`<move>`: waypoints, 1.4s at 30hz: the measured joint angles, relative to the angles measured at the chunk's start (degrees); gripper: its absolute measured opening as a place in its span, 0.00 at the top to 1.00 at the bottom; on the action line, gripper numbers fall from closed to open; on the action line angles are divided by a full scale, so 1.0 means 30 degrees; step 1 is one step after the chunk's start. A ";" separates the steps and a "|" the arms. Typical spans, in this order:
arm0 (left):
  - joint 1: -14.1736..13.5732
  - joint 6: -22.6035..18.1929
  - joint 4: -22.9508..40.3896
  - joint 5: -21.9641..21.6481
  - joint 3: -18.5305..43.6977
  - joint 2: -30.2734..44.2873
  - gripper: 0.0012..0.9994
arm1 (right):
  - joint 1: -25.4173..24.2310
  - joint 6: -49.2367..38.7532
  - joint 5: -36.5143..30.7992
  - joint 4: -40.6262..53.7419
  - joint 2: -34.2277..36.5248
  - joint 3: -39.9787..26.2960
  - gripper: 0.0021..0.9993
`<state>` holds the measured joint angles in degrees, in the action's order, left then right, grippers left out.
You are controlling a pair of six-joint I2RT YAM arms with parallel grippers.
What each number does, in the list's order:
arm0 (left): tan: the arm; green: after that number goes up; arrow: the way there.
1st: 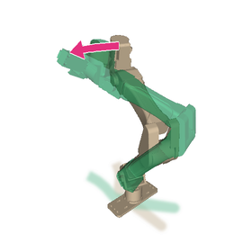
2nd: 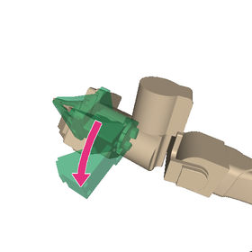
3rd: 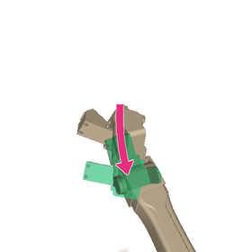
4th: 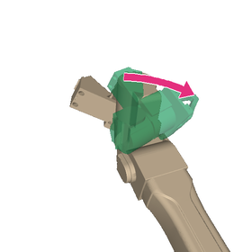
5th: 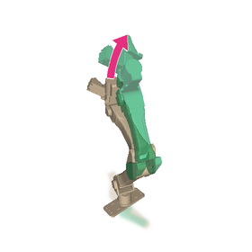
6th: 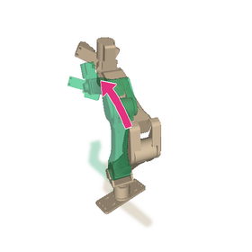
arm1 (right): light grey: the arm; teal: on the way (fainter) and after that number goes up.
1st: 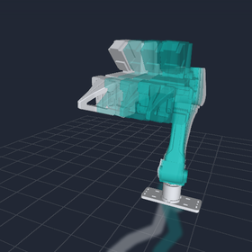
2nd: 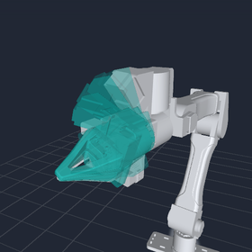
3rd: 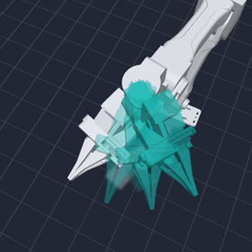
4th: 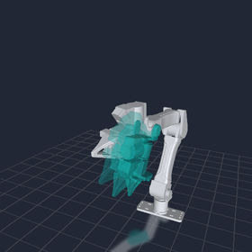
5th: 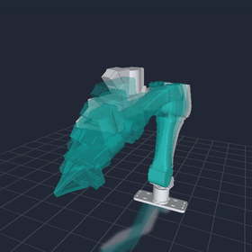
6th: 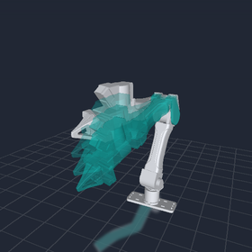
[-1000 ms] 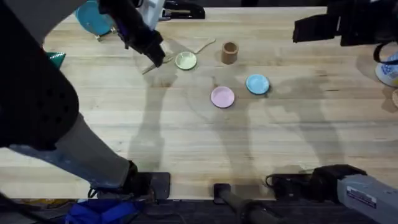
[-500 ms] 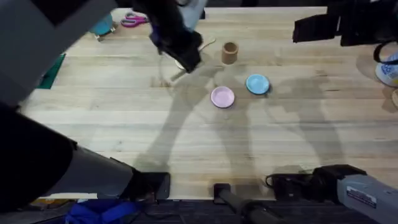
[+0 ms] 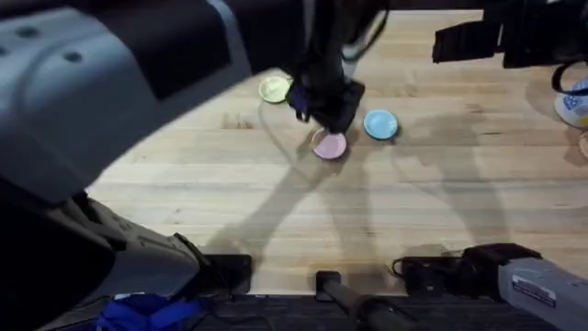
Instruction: Pick up a utensil and set it on the pink plate, then put the other utensil in the container.
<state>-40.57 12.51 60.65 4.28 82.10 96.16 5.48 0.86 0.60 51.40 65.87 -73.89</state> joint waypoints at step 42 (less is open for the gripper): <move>-0.0840 0.4139 -0.7450 -0.1910 -0.5492 0.1197 0.96 | 0.0000 0.0000 0.0000 0.0000 0.0000 0.0000 0.00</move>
<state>-43.09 24.93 38.30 -1.45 65.63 99.75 5.48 0.86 0.60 51.40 65.87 -73.89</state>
